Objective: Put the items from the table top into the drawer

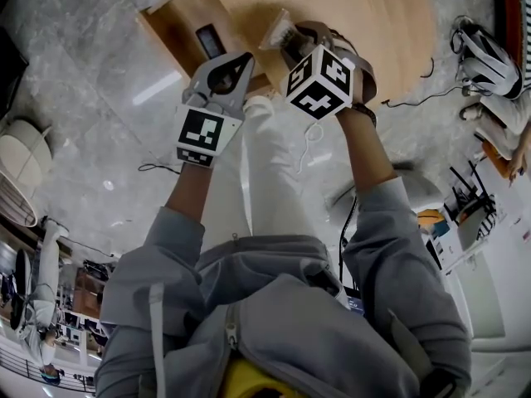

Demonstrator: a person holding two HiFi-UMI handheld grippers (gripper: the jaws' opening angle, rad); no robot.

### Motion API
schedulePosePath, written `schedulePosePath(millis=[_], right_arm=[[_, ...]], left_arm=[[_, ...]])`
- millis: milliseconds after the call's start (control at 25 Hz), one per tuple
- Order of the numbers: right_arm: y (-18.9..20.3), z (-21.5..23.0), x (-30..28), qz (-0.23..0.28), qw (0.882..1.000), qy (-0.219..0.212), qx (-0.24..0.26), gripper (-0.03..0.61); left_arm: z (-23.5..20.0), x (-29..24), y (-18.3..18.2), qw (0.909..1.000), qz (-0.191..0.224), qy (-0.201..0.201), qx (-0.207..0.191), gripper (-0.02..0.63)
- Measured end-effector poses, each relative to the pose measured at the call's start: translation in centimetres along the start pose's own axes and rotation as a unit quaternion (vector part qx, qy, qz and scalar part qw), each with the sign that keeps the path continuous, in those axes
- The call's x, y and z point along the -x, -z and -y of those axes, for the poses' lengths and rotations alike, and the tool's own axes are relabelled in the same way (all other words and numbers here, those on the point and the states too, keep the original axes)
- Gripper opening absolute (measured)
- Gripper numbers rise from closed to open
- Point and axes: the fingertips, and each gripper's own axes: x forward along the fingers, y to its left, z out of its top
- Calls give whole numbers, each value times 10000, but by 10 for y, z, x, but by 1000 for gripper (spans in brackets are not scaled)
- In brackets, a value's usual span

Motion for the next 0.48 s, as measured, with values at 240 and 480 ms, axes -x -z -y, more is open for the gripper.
schedulePosePath(millis=[240, 480], right_arm=[[-12, -39, 20, 180, 9979, 45, -623, 184], [-25, -78, 13, 360, 9817, -173, -1863, 184]], left_arm=[[-5, 23, 10, 9999, 45, -86, 46, 0], [-18, 47, 29, 9997, -4, -222, 125, 0]])
